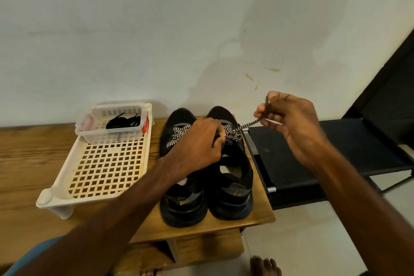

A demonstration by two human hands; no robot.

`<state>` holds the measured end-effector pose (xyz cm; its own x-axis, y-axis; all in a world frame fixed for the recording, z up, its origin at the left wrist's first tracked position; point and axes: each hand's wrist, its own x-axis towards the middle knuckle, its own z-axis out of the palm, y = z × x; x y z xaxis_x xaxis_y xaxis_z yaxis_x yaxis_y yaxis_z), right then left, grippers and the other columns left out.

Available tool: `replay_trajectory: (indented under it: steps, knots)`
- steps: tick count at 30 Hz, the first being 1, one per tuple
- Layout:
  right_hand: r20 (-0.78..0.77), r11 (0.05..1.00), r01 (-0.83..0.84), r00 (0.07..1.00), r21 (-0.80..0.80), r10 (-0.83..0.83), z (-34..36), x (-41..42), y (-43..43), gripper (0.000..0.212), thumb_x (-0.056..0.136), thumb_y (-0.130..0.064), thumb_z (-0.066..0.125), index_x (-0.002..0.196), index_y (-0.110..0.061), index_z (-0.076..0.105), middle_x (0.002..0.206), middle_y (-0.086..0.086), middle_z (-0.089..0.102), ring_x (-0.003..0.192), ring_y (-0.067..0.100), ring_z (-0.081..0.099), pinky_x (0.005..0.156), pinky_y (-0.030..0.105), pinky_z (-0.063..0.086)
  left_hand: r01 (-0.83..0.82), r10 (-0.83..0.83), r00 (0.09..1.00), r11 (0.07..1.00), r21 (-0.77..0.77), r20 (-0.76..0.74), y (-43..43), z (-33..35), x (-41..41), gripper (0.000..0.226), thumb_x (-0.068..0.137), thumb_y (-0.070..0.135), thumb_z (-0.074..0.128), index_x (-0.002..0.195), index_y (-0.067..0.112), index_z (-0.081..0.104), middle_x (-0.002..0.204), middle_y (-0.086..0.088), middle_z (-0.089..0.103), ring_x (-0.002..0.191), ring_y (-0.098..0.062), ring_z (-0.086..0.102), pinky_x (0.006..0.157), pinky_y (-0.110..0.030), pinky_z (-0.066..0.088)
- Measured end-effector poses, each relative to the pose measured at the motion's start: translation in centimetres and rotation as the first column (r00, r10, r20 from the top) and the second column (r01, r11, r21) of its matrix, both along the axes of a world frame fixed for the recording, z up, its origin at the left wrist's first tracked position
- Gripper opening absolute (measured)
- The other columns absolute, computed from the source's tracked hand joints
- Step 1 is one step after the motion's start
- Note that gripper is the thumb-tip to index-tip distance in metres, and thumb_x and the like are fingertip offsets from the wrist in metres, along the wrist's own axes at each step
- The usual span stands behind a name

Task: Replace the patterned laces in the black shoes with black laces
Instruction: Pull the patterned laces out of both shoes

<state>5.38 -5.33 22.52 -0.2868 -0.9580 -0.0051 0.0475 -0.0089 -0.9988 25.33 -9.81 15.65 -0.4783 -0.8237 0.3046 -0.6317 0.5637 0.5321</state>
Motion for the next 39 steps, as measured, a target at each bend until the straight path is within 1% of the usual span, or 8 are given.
replay_trajectory:
  steps: [4, 11, 15, 18, 24, 28, 33, 39]
  knots:
    - [-0.600, 0.999, 0.048, 0.799, -0.002, -0.040, -2.2, 0.6, -0.5, 0.039, 0.096, -0.024, 0.069, 0.132, -0.022, 0.054, 0.096, -0.003, 0.073, 0.091, 0.007, 0.070, 0.091, 0.032, 0.057, -0.048, 0.050, 0.992, 0.999, 0.020, -0.115, 0.4, 0.4, 0.2, 0.003, 0.095, 0.017, 0.063, 0.097, 0.016, 0.065, 0.094, 0.007, 0.064, 0.083, -0.004, 0.061, 0.076, -0.027, 0.057]
    - [-0.683, 0.951, -0.222, 0.662, 0.215, 0.309, -2.7, 0.8, -0.4, 0.099, 0.076, -0.048, 0.085, 0.155, -0.030, 0.028, 0.132, -0.004, 0.056, 0.105, 0.014, 0.064, 0.076, 0.019, 0.051, -0.067, 0.134, 0.912, 0.981, 0.182, -0.387, 0.8, 1.9, -0.3, 0.012, 0.104, 0.020, 0.053, 0.107, 0.012, 0.061, 0.092, 0.000, 0.070, 0.079, -0.010, 0.069, 0.070, -0.026, 0.058]
    - [-0.735, 0.918, -0.254, 0.550, 0.305, 0.396, -3.3, 1.0, -0.3, 0.093, 0.073, -0.034, 0.091, 0.150, -0.027, 0.039, 0.133, -0.003, 0.059, 0.108, 0.012, 0.062, 0.070, 0.012, 0.049, 0.065, 0.204, 0.723, 0.931, 0.359, -0.660, 0.1, 3.3, -0.2, 0.020, 0.109, 0.019, 0.041, 0.114, 0.005, 0.054, 0.096, -0.009, 0.075, 0.080, -0.021, 0.074, 0.072, -0.031, 0.061]
    - [-0.810, 0.947, -0.202, 0.491, 0.252, 0.320, -3.6, 1.4, -0.3, 0.051, 0.082, -0.034, 0.084, 0.128, -0.022, 0.065, 0.118, -0.004, 0.068, 0.106, 0.010, 0.064, 0.077, 0.016, 0.048, 0.143, 0.315, 0.564, 0.873, 0.466, -0.763, -0.5, 3.9, -0.1, 0.017, 0.109, 0.015, 0.041, 0.114, 0.003, 0.053, 0.102, -0.014, 0.076, 0.085, -0.029, 0.075, 0.077, -0.035, 0.063]
    - [-0.795, 0.963, -0.187, 0.545, 0.194, 0.266, -2.5, 1.4, -0.7, 0.019, 0.097, -0.032, 0.069, 0.089, -0.018, 0.078, 0.082, -0.005, 0.076, 0.077, 0.004, 0.070, 0.069, 0.019, 0.053, -0.272, 0.337, 0.862, 0.938, 0.215, -0.379, -1.0, 1.8, 0.3, 0.017, 0.097, 0.021, 0.063, 0.114, 0.019, 0.066, 0.104, 0.008, 0.070, 0.089, -0.007, 0.069, 0.082, -0.025, 0.058]
    - [-0.259, 0.953, -0.206, 0.930, 0.221, 0.261, -0.7, 1.6, -0.7, 0.027, 0.105, -0.032, 0.055, 0.101, -0.009, 0.069, 0.089, 0.009, 0.079, 0.091, 0.027, 0.077, 0.089, 0.042, 0.059, -0.293, 0.280, 0.926, 0.956, -0.012, -0.254, -0.5, 1.4, 0.5, 0.015, 0.093, 0.026, 0.068, 0.108, 0.024, 0.067, 0.106, 0.013, 0.063, 0.099, -0.007, 0.059, 0.089, -0.028, 0.050]
    - [0.104, 0.978, -0.205, 0.974, 0.034, 0.201, -0.4, 0.6, -1.7, 0.034, 0.101, -0.029, 0.059, 0.132, -0.015, 0.060, 0.121, 0.005, 0.074, 0.115, 0.020, 0.070, 0.098, 0.044, 0.056, -0.156, 0.153, 0.983, 0.988, -0.023, -0.099, 0.7, 0.7, -0.5, 0.012, 0.089, 0.033, 0.073, 0.092, 0.022, 0.077, 0.095, 0.010, 0.072, 0.095, -0.006, 0.060, 0.089, -0.029, 0.052]
    - [-0.353, 0.978, -0.174, 0.913, 0.114, 0.204, -2.0, -0.2, -1.8, 0.032, 0.092, -0.018, 0.074, 0.122, -0.024, 0.068, 0.117, -0.003, 0.073, 0.109, 0.011, 0.069, 0.092, 0.035, 0.058, -0.167, 0.170, 0.985, 0.984, -0.066, 0.035, 1.3, 0.5, -0.9, 0.023, 0.082, 0.038, 0.076, 0.100, 0.026, 0.072, 0.104, 0.009, 0.070, 0.109, -0.013, 0.055, 0.096, -0.034, 0.048]
